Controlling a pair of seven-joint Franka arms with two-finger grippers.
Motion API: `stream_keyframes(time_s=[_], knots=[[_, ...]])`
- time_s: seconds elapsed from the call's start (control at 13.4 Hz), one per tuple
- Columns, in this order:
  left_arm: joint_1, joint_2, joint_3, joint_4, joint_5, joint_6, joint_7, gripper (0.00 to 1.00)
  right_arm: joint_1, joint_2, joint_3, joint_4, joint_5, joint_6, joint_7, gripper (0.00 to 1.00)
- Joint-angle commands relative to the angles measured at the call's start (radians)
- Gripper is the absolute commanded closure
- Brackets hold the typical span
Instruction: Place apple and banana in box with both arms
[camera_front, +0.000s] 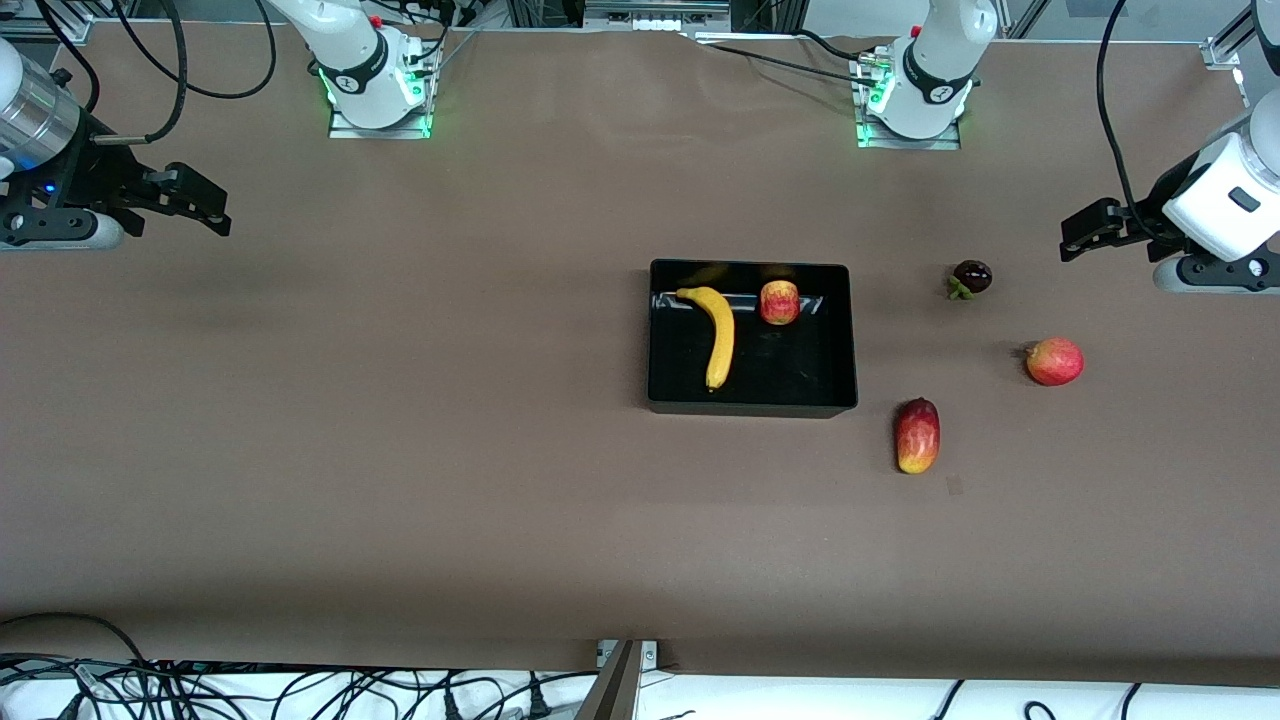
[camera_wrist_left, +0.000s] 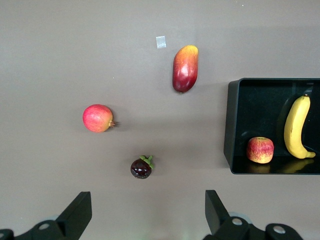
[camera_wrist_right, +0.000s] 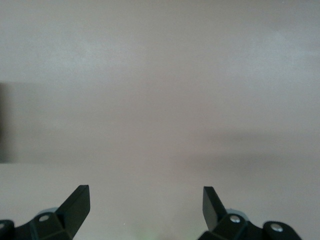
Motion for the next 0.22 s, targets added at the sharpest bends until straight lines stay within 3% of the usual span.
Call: stream_keyframes(time_s=[0.0,0.15], knots=[[-0.019,-0.083,0.016,-0.099,-0.012,0.039,0.017,0.0,-0.007,0.007,0.009,0.023,-0.006,-0.008,0.004,0.0],[-0.019,-0.086,0.016,-0.105,-0.012,0.05,0.017,0.0,-0.007,0.007,0.009,0.023,-0.005,-0.01,0.004,0.0]])
